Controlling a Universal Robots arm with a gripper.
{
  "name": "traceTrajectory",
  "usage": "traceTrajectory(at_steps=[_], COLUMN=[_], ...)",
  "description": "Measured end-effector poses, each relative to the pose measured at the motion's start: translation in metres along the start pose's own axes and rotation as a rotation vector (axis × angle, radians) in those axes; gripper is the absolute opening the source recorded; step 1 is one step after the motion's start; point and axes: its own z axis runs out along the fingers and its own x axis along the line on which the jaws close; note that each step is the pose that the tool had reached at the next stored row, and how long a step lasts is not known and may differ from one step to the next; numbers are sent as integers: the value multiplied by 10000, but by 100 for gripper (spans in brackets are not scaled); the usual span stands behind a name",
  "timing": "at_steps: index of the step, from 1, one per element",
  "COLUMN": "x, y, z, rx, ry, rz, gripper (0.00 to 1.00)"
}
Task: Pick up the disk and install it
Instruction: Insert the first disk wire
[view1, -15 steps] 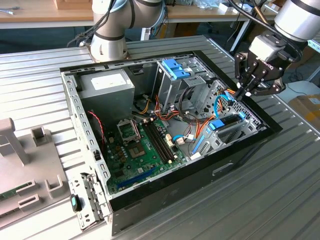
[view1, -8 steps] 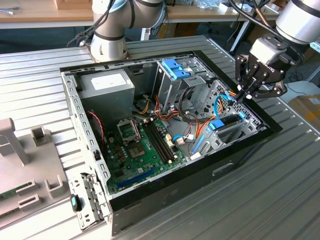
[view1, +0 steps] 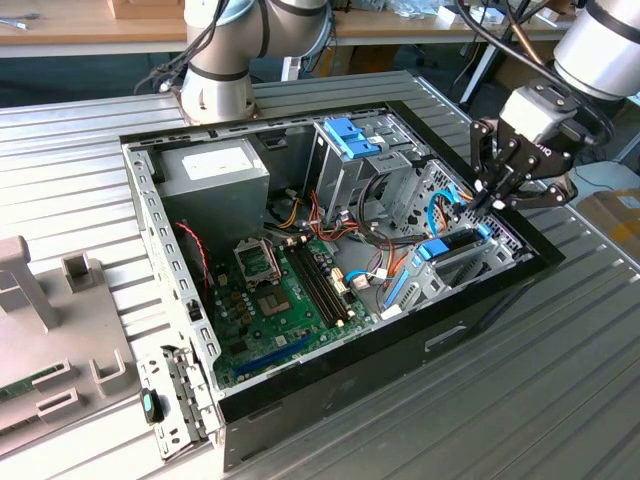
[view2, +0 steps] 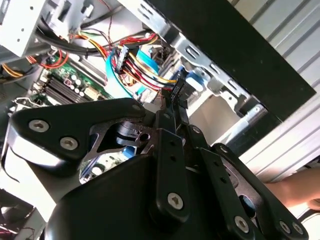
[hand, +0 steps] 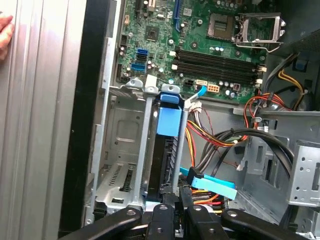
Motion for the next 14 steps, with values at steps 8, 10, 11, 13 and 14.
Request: traceTrajectory(at_steps=[8,10,11,13,14], x=[15,13,12,11,11], y=[91,104,119,129,129], z=[130,132,134,151,160], rx=[0,1,1,2,2], ry=[1,0,0,1,3], rz=[-1,3,4,5,4], gripper=[16,16,16,16,16])
